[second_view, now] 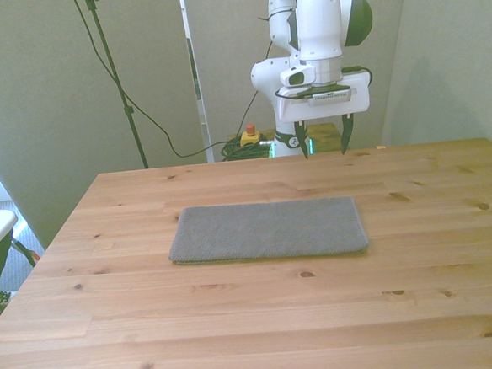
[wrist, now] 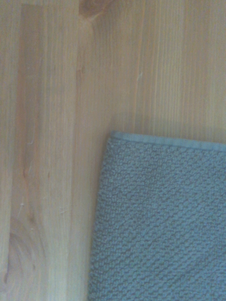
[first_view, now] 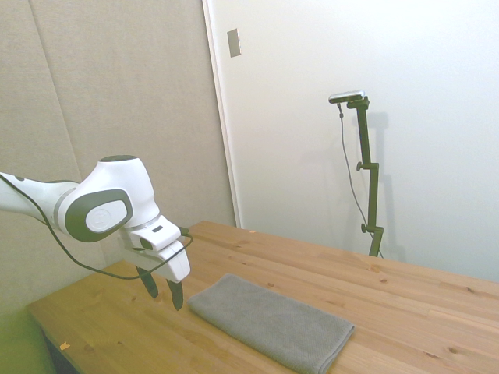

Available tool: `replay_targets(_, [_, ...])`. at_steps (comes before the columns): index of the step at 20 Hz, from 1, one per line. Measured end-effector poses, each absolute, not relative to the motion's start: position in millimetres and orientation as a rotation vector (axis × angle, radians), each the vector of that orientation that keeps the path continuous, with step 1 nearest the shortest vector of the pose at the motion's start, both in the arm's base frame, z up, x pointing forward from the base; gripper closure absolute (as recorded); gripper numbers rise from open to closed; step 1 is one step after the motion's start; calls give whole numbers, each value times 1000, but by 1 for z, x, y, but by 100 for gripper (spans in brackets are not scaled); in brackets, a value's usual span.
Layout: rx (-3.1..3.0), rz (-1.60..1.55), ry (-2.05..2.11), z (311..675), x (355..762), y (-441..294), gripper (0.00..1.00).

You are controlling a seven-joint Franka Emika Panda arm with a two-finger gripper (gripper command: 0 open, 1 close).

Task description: Fold the towel

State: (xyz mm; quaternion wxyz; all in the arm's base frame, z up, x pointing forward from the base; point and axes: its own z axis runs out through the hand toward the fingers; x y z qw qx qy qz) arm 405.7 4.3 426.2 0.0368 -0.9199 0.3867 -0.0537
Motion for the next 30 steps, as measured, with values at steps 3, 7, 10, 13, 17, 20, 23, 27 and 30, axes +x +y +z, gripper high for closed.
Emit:
replay_targets(3, [-2817,-179,1191,429,411,4,0])
replay_targets(7, [-2792,-272,1221,455,454,15,0])
replay_targets(10, [-2815,-343,1303,465,493,50,0])
replay_targets(13, [-2836,-376,1407,469,521,96,0])
replay_targets(17, [-2895,-437,1539,456,546,138,0])
replay_targets(20, [-2964,-515,1636,428,562,155,0])
replay_targets(23, [-3004,-511,1665,403,573,170,0])
replay_targets(27, [-3067,-540,1695,382,576,176,0])
replay_targets(30, [-3101,-542,1713,368,575,175,0])
